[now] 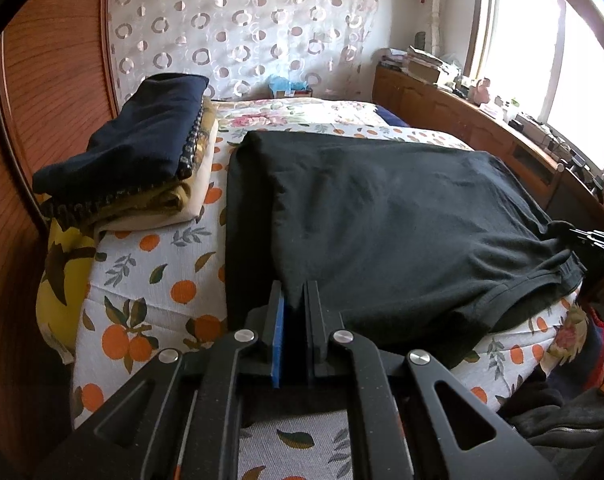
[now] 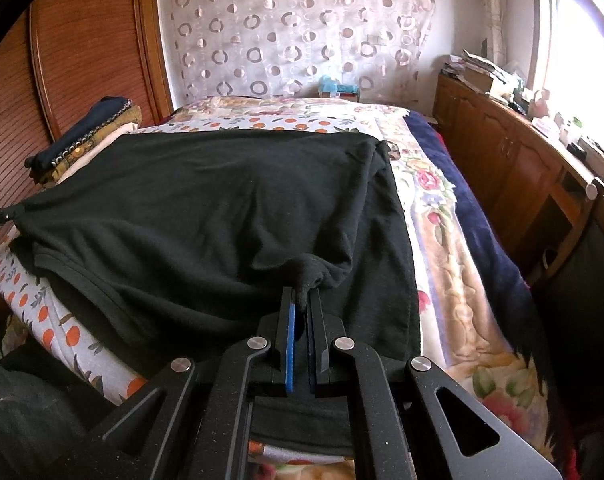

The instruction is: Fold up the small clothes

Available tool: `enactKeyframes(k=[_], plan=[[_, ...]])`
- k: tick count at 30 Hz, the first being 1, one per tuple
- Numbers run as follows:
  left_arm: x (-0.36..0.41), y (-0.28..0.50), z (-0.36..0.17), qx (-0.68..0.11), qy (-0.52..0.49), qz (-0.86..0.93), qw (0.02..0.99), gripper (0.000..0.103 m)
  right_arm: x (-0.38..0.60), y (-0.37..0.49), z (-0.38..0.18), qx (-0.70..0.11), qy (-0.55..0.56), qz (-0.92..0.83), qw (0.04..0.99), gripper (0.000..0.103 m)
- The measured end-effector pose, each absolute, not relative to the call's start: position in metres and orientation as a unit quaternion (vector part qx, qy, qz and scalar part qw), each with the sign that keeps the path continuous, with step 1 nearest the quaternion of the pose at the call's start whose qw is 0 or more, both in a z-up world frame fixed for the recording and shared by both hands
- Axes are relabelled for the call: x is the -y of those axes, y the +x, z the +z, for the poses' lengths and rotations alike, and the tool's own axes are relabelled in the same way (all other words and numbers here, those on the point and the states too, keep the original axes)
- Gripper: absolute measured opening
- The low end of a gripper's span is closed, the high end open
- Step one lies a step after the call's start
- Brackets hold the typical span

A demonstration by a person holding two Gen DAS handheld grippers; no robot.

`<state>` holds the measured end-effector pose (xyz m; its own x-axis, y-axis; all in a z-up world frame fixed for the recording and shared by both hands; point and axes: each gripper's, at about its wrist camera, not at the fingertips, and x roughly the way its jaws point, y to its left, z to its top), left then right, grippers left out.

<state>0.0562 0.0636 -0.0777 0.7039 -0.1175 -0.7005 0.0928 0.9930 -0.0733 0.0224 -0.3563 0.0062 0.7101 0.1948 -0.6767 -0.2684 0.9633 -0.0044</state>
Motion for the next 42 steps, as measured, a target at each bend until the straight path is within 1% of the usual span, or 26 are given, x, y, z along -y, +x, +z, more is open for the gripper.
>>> enactKeyframes(k=[3, 4, 5, 6, 7, 8, 9, 10, 11, 12, 13, 28, 33, 36, 38, 40, 42], plan=[[-0.065, 0.054, -0.077, -0.382, -0.021, -0.056, 0.922, 0.011, 0.354, 0.014, 0.011, -0.353, -0.054, 0.122, 0.926, 0.004], [-0.065, 0.052, -0.076, -0.380, -0.021, -0.056, 0.923, 0.013, 0.354, 0.012, 0.013, -0.350, -0.056, 0.120, 0.927, 0.005], [-0.066, 0.050, -0.075, -0.378, -0.021, -0.053, 0.924, 0.025, 0.353, 0.011, 0.015, -0.347, -0.058, 0.120, 0.928, 0.006], [-0.067, 0.049, -0.074, -0.375, -0.021, -0.049, 0.926, 0.033, 0.353, 0.010, 0.018, -0.342, -0.062, 0.118, 0.930, 0.008], [-0.070, 0.046, -0.071, -0.369, -0.024, -0.046, 0.928, 0.047, 0.352, 0.008, 0.021, -0.338, -0.065, 0.115, 0.932, 0.010], [-0.072, 0.046, -0.070, -0.366, -0.027, -0.047, 0.929, 0.052, 0.352, 0.006, 0.024, -0.335, -0.069, 0.113, 0.933, 0.012], [-0.074, 0.045, -0.070, -0.365, -0.030, -0.046, 0.929, 0.056, 0.350, 0.005, 0.027, -0.332, -0.073, 0.110, 0.934, 0.019], [-0.077, 0.044, -0.070, -0.365, -0.034, -0.042, 0.929, 0.065, 0.350, 0.004, 0.029, -0.328, -0.076, 0.107, 0.935, 0.031], [-0.078, 0.044, -0.071, -0.366, -0.035, -0.040, 0.929, 0.069, 0.348, 0.002, 0.030, -0.325, -0.076, 0.107, 0.937, 0.038], [-0.080, 0.044, -0.072, -0.366, -0.036, -0.037, 0.929, 0.070, 0.348, -0.001, 0.032, -0.319, -0.075, 0.109, 0.938, 0.045], [-0.081, 0.045, -0.073, -0.368, -0.037, -0.035, 0.928, 0.071, 0.346, -0.004, 0.033, -0.315, -0.073, 0.113, 0.940, 0.046], [-0.083, 0.046, -0.104, -0.400, -0.045, -0.025, 0.915, 0.071, 0.292, 0.012, -0.010, -0.342, -0.095, 0.179, 0.918, 0.047], [-0.083, 0.045, -0.108, -0.405, -0.047, -0.023, 0.913, 0.071, 0.291, 0.019, -0.024, -0.357, -0.100, 0.176, 0.912, 0.047], [-0.083, 0.044, -0.109, -0.405, -0.048, -0.023, 0.913, 0.071, 0.297, 0.030, -0.027, -0.357, -0.079, 0.179, 0.913, 0.047], [-0.083, 0.043, -0.109, -0.402, -0.050, -0.023, 0.914, 0.071, 0.302, 0.031, -0.027, -0.356, -0.065, 0.180, 0.915, 0.049], [-0.083, 0.043, -0.107, -0.396, -0.054, -0.026, 0.916, 0.071, 0.303, 0.032, -0.029, -0.350, -0.067, 0.175, 0.918, 0.055], [-0.083, 0.044, -0.106, -0.392, -0.057, -0.027, 0.918, 0.071, 0.304, 0.032, -0.032, -0.345, -0.065, 0.173, 0.920, 0.056]])
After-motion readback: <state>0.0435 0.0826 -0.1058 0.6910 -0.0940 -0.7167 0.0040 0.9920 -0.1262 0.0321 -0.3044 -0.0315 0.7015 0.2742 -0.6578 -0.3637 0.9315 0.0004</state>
